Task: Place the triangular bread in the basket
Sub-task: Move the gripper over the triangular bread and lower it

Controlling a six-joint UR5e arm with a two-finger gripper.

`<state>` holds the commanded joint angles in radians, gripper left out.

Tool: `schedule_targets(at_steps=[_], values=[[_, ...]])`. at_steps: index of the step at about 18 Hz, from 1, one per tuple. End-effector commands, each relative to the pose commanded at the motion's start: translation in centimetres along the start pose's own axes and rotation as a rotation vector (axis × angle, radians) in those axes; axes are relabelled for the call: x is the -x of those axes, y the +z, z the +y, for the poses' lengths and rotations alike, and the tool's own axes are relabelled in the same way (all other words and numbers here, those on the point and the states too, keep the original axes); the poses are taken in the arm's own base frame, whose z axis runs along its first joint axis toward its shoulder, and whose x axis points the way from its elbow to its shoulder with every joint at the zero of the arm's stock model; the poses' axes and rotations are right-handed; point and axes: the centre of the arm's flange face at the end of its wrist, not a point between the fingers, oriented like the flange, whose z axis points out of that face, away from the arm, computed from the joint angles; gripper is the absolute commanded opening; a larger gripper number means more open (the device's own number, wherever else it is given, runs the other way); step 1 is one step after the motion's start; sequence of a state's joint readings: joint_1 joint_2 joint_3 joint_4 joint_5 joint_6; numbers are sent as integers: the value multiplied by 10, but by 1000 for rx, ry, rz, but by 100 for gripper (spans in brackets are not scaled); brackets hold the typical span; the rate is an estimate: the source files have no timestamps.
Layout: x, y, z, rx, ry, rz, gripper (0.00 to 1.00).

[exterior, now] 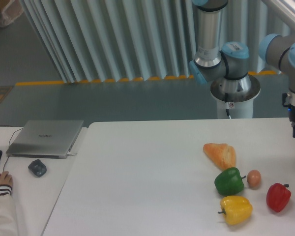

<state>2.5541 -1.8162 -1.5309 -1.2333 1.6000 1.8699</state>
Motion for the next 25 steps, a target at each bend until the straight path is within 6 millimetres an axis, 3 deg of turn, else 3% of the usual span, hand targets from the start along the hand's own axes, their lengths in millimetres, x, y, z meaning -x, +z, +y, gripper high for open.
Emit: schedule_targets(at_steps=[3, 6, 7, 13, 17, 21, 23, 25], values=[[0, 1, -3, -7, -20, 0, 100], [1, 0, -16, -29, -147, -5, 100], [1, 0, -30, -31, -196, -2, 100], [-10, 26, -38, -50, -211, 31, 100], [-19, 47, -51, -189, -226, 36, 100], [-22, 44, -52, -170, -259, 48, 100], [-35, 47, -55, -168, -257, 65, 100], [-44, 43, -85, -151, -192, 92, 100]])
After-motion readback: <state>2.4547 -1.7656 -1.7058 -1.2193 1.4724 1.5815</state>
